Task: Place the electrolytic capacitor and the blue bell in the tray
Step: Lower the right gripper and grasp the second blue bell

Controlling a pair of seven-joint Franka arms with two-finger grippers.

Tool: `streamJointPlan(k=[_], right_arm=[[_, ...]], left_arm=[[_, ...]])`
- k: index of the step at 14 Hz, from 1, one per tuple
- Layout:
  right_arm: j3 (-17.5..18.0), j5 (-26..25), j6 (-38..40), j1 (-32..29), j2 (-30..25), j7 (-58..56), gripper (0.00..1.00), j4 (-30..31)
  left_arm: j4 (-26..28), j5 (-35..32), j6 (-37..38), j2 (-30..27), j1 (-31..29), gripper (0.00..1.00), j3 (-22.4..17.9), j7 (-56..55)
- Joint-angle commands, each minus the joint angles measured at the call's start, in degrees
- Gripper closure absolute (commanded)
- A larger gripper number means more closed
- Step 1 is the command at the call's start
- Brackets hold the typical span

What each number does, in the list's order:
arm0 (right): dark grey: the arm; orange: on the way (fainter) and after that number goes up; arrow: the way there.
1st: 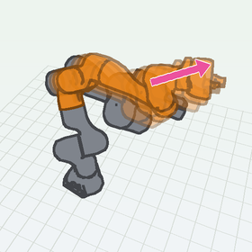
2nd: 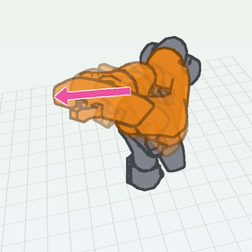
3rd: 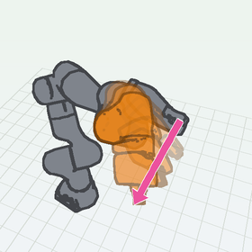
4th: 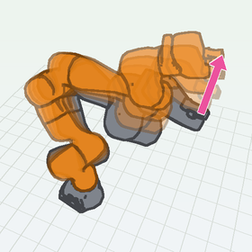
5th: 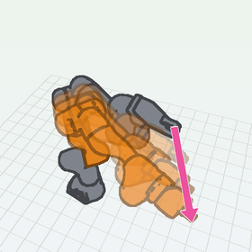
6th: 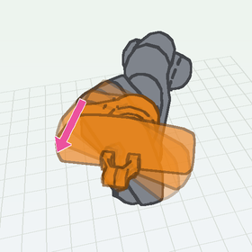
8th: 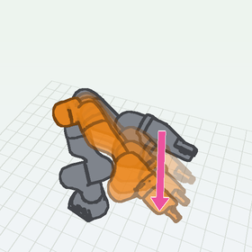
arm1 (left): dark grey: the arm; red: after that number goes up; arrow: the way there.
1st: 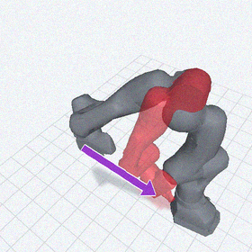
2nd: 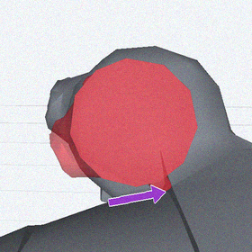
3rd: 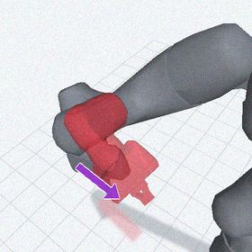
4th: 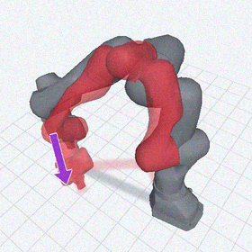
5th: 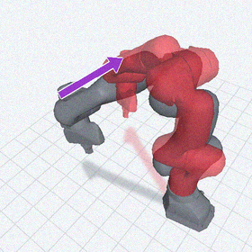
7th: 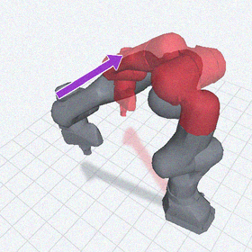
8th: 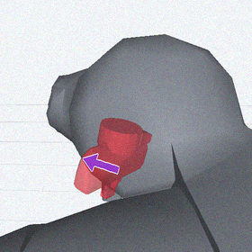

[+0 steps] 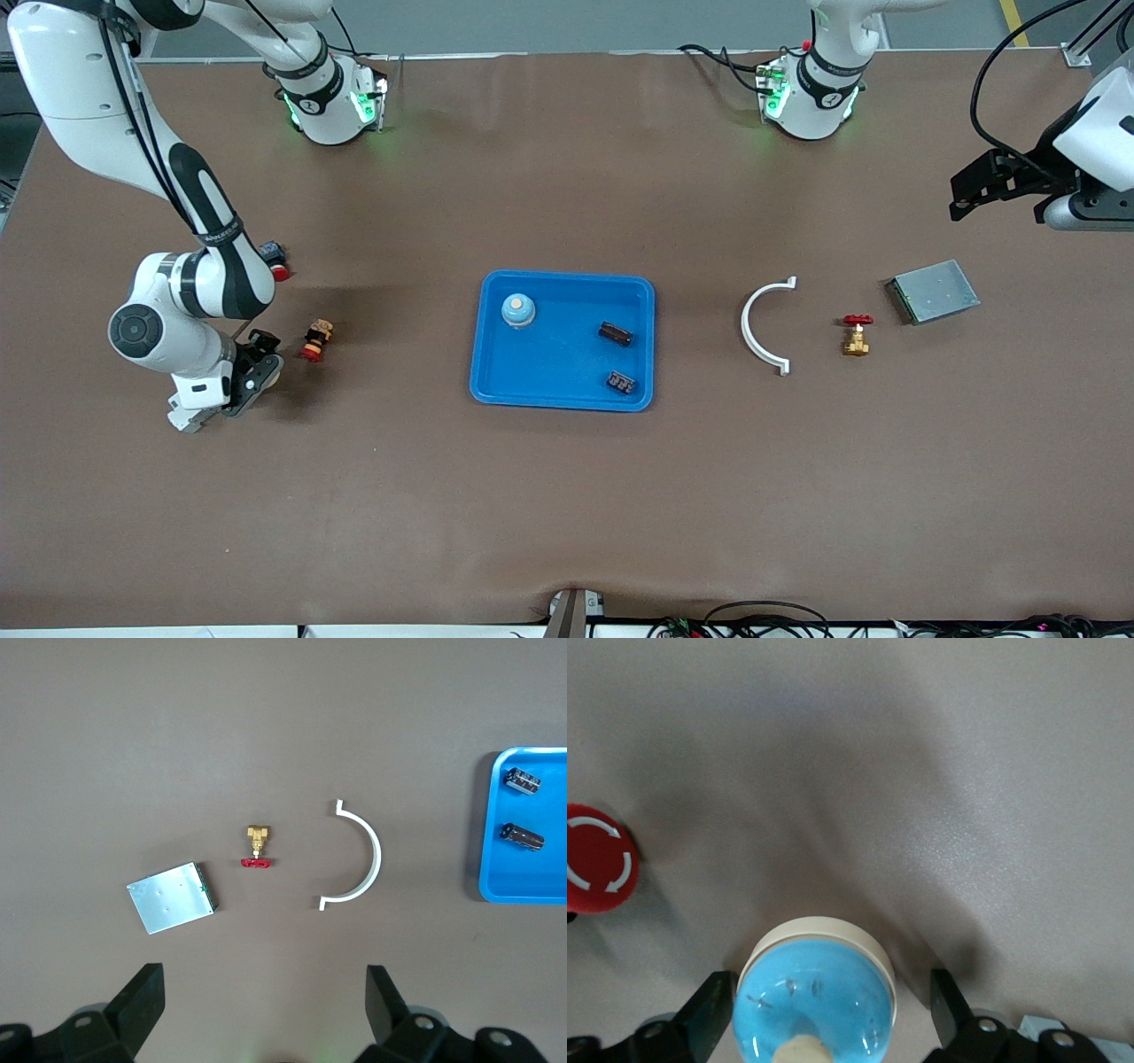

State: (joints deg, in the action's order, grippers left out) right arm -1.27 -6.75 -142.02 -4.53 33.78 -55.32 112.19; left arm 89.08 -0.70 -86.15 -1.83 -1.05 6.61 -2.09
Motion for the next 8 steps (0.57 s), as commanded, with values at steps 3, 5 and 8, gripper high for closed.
streamJointPlan(k=[3, 5, 8], right_arm=[[1.09, -0.63, 0.69, -1.7, 0.06, 0.13, 0.76, -0.74], [1.18, -0.19, 3.84, -1.8, -0.03, 0.3, 0.84, -1.96], [1.53, -0.1, 12.78, -1.27, -1.08, 3.8, 0.84, -6.44]], left_arm=[[-0.05, 0.17, -0.24, -0.19, -0.09, 0.0, 0.16, 0.6], [-0.05, 0.17, -0.24, -0.19, -0.09, 0.0, 0.16, 0.6], [-0.05, 0.17, -0.24, -0.19, -0.18, 0.0, 0.16, 0.68]])
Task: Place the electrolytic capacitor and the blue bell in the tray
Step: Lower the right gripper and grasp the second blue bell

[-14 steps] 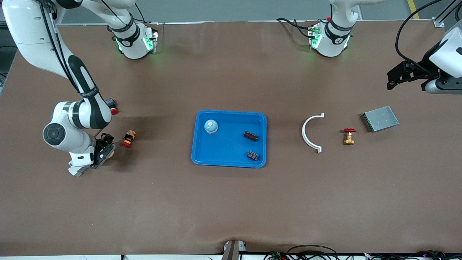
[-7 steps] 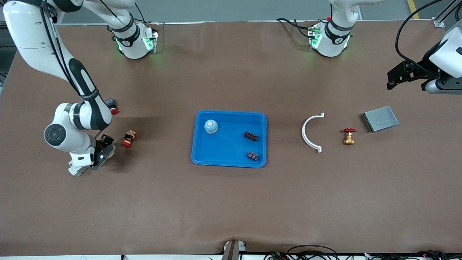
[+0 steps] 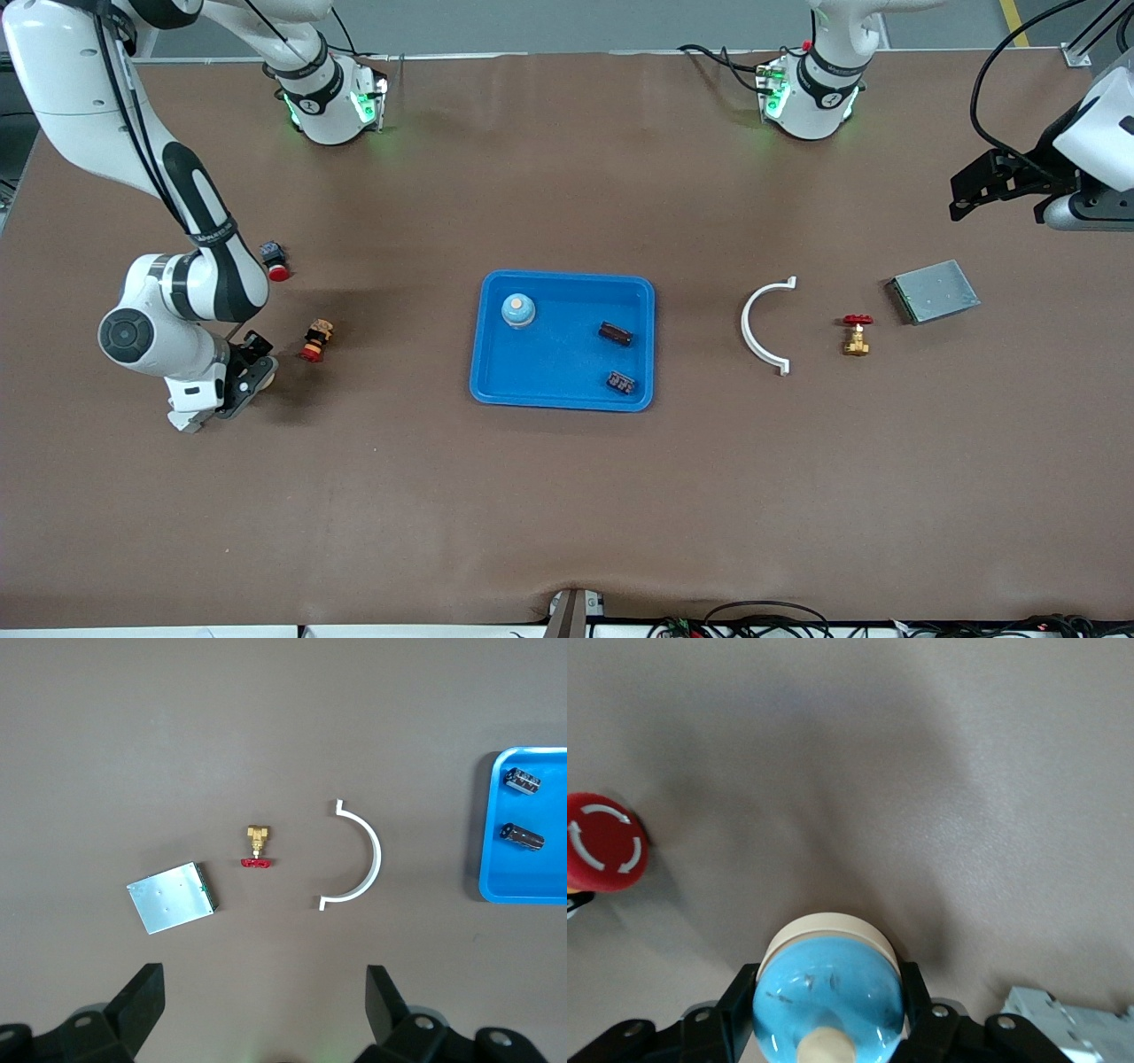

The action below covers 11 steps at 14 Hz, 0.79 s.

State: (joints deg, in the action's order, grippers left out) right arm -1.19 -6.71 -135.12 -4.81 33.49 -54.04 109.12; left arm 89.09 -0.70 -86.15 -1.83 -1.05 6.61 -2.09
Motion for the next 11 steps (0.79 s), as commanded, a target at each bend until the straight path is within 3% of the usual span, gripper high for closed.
streamJointPlan(k=[1, 6, 11], right_arm=[[1.54, -0.14, 10.09, -0.64, -1.75, 4.89, 0.84, -4.87], [1.62, -0.14, 18.38, 5.94, -7.03, 21.66, 0.85, -7.07], [1.62, 3.63, 28.68, 15.87, -6.95, 42.14, 0.85, -15.77]], left_arm=[[-0.05, 0.17, -0.24, -0.19, -0.09, 0.0, 0.15, 0.68], [-0.05, 0.17, -0.24, -0.19, -0.18, 0.0, 0.07, 0.6], [-0.05, 0.08, -0.24, -0.19, -0.01, 0.0, 0.15, 0.6]])
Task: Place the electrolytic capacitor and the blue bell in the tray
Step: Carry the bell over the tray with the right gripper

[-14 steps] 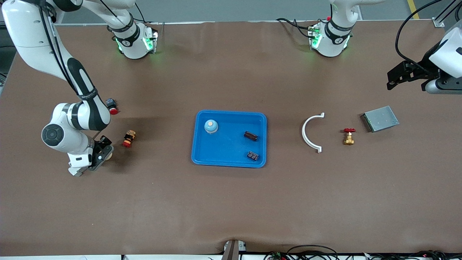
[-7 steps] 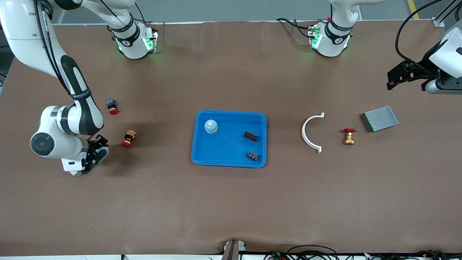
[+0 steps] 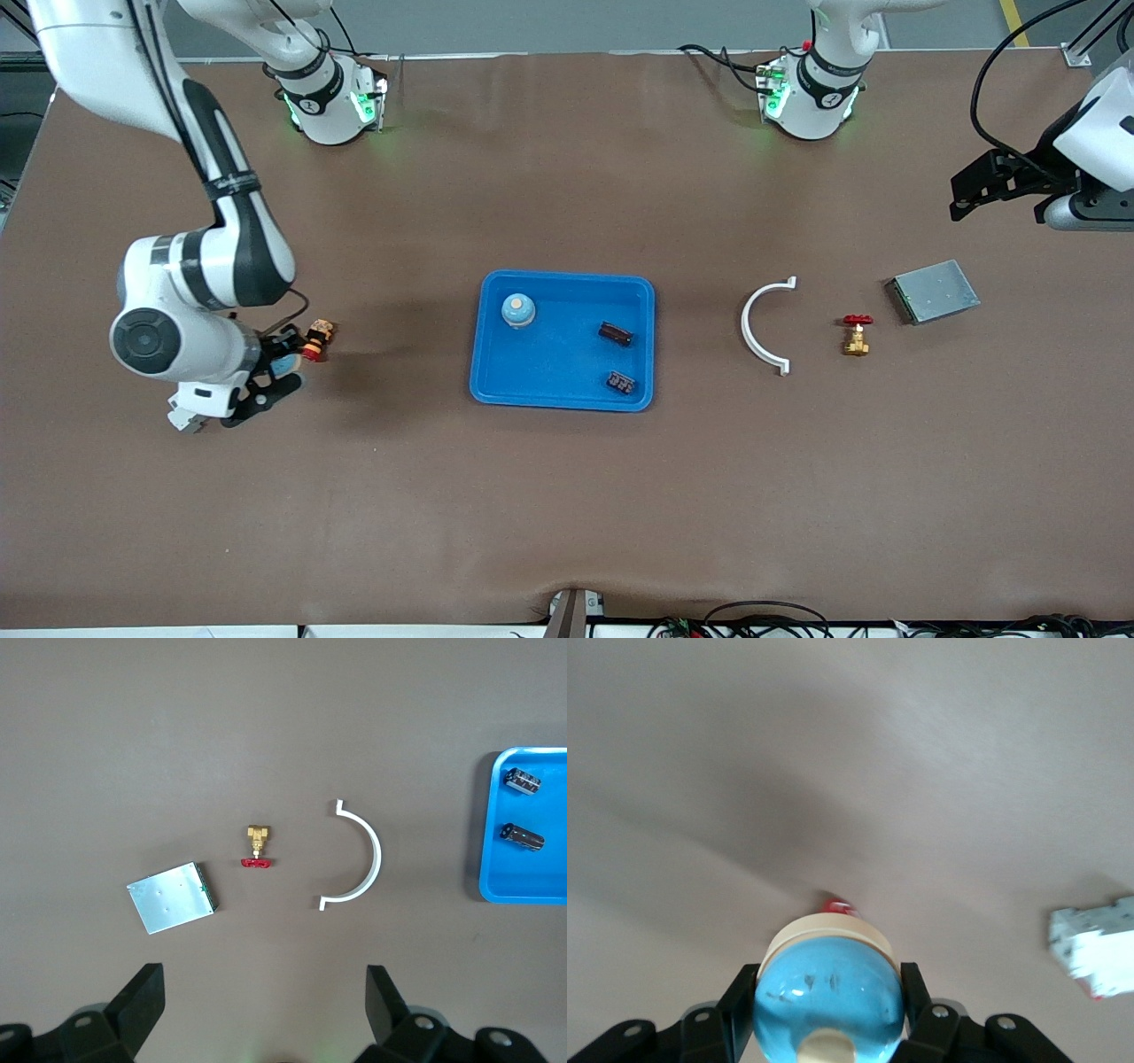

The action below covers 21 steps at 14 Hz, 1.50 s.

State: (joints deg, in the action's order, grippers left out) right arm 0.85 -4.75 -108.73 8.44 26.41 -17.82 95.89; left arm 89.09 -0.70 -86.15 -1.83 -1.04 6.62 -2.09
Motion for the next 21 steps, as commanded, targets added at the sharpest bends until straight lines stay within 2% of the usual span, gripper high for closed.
streamJointPlan(k=[1, 3, 6, 9, 14, 18, 21], right_arm=[[-0.41, 2.02, 2.2, 4.64, 0.22, 10.04, 0.85, -2.73], [-0.49, 2.38, 1.85, 9.12, 0.66, 20.05, 0.85, -4.21], [-0.49, 5.7, 0.45, 14.75, 3.55, 31.85, 0.85, -6.24], [-0.49, 10.1, -3.23, 17.21, 6.81, 35.82, 0.85, -7.39], [-0.49, 10.03, -8.25, 22.49, 12.34, 45.4, 0.85, -11.07], [-0.49, 10.03, -10.09, 24.16, 15.77, 48.05, 0.85, -14.32], [-0.49, 10.03, -13.43, 25.22, 17.45, 49.54, 0.85, -14.51]], left_arm=[[-0.05, 0.08, -0.24, -0.19, -0.02, 0.0, 0.15, 0.6], [-0.05, 0.08, -0.24, -0.1, -0.1, 0.0, 0.41, 0.51], [-0.05, 0.08, -0.24, -0.19, -0.1, 0.0, 0.41, 0.51], [-0.05, 0.08, -0.24, -0.1, -0.02, 0.0, 0.41, 0.42], [-0.14, 0.08, -0.24, -0.1, -0.1, 0.0, 0.5, 0.24], [-0.05, 0.08, -0.24, -0.1, -0.28, 0.0, 0.41, 0.24], [-0.14, 0.08, -0.33, 0.16, -0.1, 0.0, 0.41, -0.02]])
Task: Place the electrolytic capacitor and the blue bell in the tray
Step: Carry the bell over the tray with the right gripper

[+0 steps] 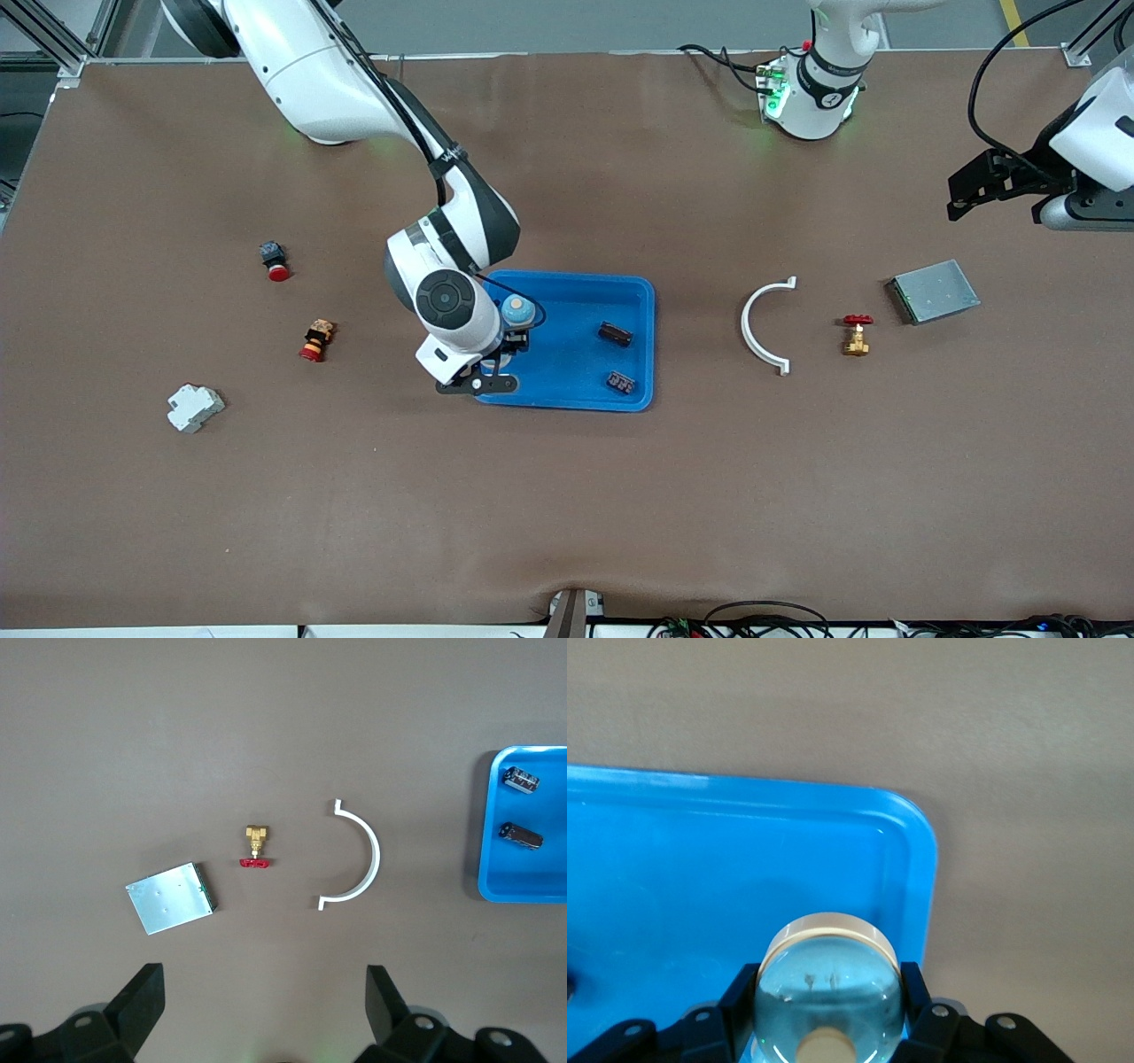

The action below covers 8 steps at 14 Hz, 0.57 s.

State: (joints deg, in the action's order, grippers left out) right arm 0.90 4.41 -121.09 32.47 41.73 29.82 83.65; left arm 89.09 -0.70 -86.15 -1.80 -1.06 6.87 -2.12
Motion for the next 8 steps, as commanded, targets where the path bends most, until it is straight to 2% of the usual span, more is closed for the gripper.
streamJointPlan(k=[1, 8], right_arm=[[-0.64, 0.78, -1.77, 1.89, 2.65, 2.25, 0.85, -2.26], [-0.73, 0.25, -3.09, 2.25, 4.77, 2.17, 0.85, -2.7]], left_arm=[[-0.23, 0.08, -0.33, 0.13, -0.09, 0.0, 0.16, 0.01], [-0.41, 0.17, -0.33, 0.31, -0.26, 0.0, 0.16, -0.08]])
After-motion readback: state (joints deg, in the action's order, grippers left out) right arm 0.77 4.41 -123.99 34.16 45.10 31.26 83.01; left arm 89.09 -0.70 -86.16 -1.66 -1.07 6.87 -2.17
